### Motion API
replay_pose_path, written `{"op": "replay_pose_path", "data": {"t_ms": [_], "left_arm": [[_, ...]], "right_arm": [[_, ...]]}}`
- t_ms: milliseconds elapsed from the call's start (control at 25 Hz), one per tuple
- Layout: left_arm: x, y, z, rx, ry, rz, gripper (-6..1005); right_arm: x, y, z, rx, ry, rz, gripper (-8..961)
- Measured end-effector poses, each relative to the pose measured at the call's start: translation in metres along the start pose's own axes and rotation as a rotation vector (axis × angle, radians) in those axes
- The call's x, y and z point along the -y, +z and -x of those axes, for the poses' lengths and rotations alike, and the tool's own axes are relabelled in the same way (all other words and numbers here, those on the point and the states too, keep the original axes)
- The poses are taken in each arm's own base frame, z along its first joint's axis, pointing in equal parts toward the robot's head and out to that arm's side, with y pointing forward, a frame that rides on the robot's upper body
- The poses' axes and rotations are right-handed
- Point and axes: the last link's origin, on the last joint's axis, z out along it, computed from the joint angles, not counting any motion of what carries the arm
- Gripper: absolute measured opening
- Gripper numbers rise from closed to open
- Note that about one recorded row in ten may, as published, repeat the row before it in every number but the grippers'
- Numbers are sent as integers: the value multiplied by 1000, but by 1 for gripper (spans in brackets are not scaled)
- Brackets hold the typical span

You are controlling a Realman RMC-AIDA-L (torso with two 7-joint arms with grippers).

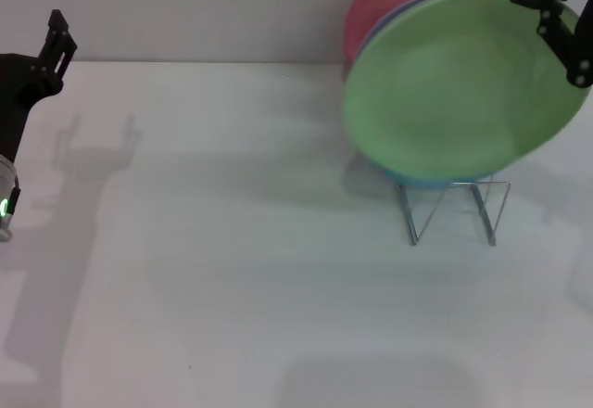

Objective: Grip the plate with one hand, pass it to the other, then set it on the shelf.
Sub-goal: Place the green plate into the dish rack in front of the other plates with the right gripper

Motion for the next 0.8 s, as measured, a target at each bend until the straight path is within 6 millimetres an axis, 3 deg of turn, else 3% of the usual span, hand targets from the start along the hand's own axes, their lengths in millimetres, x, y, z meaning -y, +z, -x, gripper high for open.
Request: {"op": "replay_pose_path", "data": {"t_ms": [280, 800], "left_arm": [[-3, 1, 2, 8, -20, 10, 814], [-5, 1, 3, 11, -22, 20, 814]], "right_arm": [[9, 1, -1, 25, 6, -37, 22], [4, -1, -7, 14, 33, -30, 23]]}}
